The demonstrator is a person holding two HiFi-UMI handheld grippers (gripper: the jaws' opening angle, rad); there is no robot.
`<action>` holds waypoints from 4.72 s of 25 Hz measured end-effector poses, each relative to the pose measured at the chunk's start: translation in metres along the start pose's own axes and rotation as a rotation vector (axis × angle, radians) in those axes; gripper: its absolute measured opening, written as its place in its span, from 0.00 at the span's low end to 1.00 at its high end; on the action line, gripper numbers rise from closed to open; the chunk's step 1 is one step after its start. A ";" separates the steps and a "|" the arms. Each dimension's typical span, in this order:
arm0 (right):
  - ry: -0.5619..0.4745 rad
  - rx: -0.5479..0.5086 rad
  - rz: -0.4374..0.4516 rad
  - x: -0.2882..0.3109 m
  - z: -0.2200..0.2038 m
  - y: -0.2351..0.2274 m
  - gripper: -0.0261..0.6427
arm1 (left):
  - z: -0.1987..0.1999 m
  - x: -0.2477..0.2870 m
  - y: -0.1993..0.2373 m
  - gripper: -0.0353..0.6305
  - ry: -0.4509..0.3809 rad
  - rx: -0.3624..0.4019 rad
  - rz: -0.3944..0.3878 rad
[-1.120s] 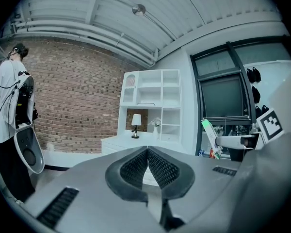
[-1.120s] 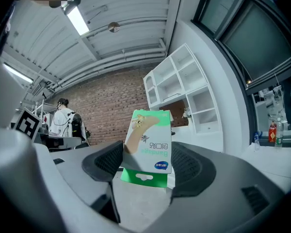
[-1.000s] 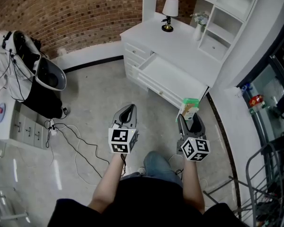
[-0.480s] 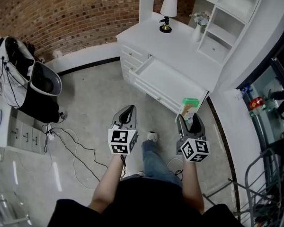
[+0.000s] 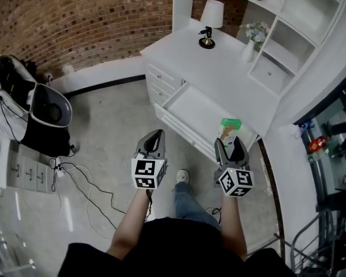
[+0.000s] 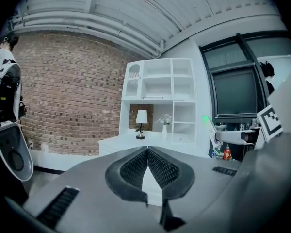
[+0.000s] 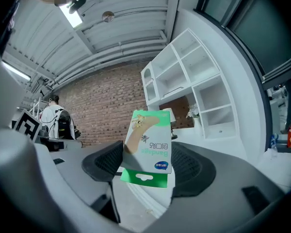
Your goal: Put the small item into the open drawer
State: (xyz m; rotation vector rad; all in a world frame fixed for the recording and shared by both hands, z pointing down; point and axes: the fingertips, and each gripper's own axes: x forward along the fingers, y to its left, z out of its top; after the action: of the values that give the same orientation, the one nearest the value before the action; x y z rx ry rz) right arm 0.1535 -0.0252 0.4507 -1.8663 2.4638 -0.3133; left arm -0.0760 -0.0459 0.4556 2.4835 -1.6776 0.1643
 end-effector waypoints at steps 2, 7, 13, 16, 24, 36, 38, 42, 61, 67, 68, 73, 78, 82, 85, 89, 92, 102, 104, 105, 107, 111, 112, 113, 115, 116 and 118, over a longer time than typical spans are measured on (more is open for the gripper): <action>0.006 0.005 0.013 0.030 0.003 -0.010 0.50 | 0.003 0.026 0.010 0.09 0.009 0.004 0.012; 0.031 0.002 0.042 0.111 0.012 -0.033 0.50 | 0.016 0.097 0.040 0.09 0.028 -0.002 0.051; 0.066 -0.019 0.079 0.206 0.023 -0.060 0.50 | 0.031 0.189 0.066 0.09 0.033 -0.012 0.076; 0.087 -0.011 0.093 0.239 0.021 -0.070 0.50 | 0.032 0.224 0.074 0.09 0.042 -0.020 0.083; 0.124 -0.004 0.123 0.284 0.014 -0.064 0.50 | 0.028 0.263 0.096 0.09 0.072 -0.013 0.086; 0.195 0.001 0.088 0.321 -0.002 -0.063 0.50 | 0.028 0.310 0.105 0.09 0.100 -0.021 0.002; 0.212 -0.001 0.087 0.330 -0.007 -0.063 0.50 | 0.025 0.320 0.105 0.09 0.106 -0.020 -0.011; 0.254 0.006 0.076 0.339 -0.024 -0.068 0.50 | 0.015 0.338 0.101 0.09 0.122 -0.031 -0.033; 0.605 -0.026 0.031 0.310 -0.171 -0.103 0.50 | -0.103 0.386 0.027 0.09 0.359 -0.086 -0.182; 0.723 -0.001 0.010 0.303 -0.213 -0.126 0.50 | -0.138 0.394 0.006 0.09 0.463 -0.115 -0.196; 0.746 0.005 0.004 0.303 -0.221 -0.131 0.50 | -0.145 0.395 0.004 0.09 0.489 -0.120 -0.195; 0.895 0.028 -0.035 0.302 -0.261 -0.148 0.50 | -0.173 0.395 -0.002 0.09 0.591 -0.157 -0.197; 1.012 0.034 -0.097 0.301 -0.290 -0.165 0.50 | -0.184 0.394 -0.005 0.09 0.623 -0.168 -0.201; 1.069 0.030 -0.116 0.301 -0.302 -0.170 0.50 | -0.185 0.394 -0.006 0.09 0.620 -0.174 -0.203; 1.070 0.019 -0.124 0.304 -0.301 -0.170 0.50 | -0.184 0.395 -0.007 0.09 0.614 -0.179 -0.206; 1.059 0.028 -0.130 0.305 -0.302 -0.170 0.50 | -0.184 0.395 -0.006 0.09 0.608 -0.180 -0.201; 1.059 0.037 -0.124 0.305 -0.304 -0.167 0.54 | -0.185 0.394 -0.004 0.09 0.615 -0.178 -0.198; 0.998 0.038 -0.119 0.308 -0.290 -0.165 0.56 | -0.178 0.393 -0.004 0.09 0.594 -0.181 -0.189; 0.961 0.030 -0.110 0.309 -0.278 -0.161 0.56 | -0.175 0.392 -0.002 0.09 0.588 -0.181 -0.185; 0.942 0.024 -0.105 0.310 -0.271 -0.158 0.55 | -0.173 0.392 0.000 0.09 0.584 -0.181 -0.183; 0.901 0.016 -0.098 0.309 -0.255 -0.151 0.50 | -0.167 0.391 0.002 0.09 0.574 -0.180 -0.180; 0.765 0.032 -0.113 0.303 -0.209 -0.141 0.37 | -0.146 0.384 0.007 0.09 0.535 -0.173 -0.178; 0.723 0.039 -0.119 0.302 -0.195 -0.139 0.34 | -0.138 0.383 0.009 0.09 0.518 -0.171 -0.179; 0.677 0.045 -0.126 0.301 -0.181 -0.139 0.30 | -0.129 0.382 0.010 0.09 0.497 -0.166 -0.181; 0.577 0.048 -0.136 0.306 -0.149 -0.140 0.25 | -0.106 0.384 0.015 0.09 0.447 -0.145 -0.187; 0.526 0.047 -0.140 0.310 -0.132 -0.141 0.23 | -0.094 0.386 0.017 0.09 0.420 -0.130 -0.189; 0.431 0.041 -0.147 0.316 -0.099 -0.142 0.17 | -0.068 0.386 0.023 0.09 0.364 -0.101 -0.190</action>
State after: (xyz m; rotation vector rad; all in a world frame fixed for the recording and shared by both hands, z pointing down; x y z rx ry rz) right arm 0.1855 -0.3500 0.6030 -2.1579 2.5381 -0.8486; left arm 0.0459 -0.3945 0.5882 2.3461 -1.2681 0.4656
